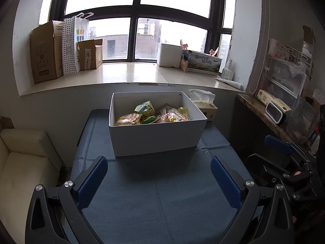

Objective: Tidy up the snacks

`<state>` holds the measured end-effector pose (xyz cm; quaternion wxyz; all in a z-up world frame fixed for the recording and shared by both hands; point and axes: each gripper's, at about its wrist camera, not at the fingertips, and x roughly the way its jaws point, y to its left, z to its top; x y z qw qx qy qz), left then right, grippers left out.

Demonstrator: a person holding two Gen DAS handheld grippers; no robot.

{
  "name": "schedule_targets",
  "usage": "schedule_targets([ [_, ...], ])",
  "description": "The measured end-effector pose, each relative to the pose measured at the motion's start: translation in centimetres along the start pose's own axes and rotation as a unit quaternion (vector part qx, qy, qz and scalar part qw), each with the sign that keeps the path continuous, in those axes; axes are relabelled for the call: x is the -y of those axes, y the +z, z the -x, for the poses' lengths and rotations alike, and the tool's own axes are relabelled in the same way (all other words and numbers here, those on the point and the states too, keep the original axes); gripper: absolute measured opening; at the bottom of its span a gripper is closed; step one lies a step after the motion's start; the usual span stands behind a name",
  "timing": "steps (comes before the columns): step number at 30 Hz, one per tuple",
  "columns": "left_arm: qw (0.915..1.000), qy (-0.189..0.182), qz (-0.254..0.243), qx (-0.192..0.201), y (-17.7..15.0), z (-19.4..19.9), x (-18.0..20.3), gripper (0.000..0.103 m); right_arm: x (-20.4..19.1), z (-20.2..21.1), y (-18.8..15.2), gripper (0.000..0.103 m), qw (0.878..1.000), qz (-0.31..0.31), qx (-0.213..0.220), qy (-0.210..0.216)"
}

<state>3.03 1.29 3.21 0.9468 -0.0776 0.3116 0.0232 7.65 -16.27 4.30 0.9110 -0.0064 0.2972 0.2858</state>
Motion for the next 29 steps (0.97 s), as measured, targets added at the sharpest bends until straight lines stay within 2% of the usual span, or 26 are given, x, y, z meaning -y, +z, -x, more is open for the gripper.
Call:
schedule_targets([
  [23, 1.0, 0.0, -0.001, 0.002, -0.25, -0.04, 0.0, 0.103, -0.18, -0.16, -0.16, 0.103, 1.0, 0.001, -0.006, -0.003],
  [29, 0.9999, 0.01, -0.002, 0.005, -0.33, -0.15, -0.1, 0.103, -0.23, -0.18, -0.25, 0.103, 1.0, 0.0, -0.006, -0.004],
])
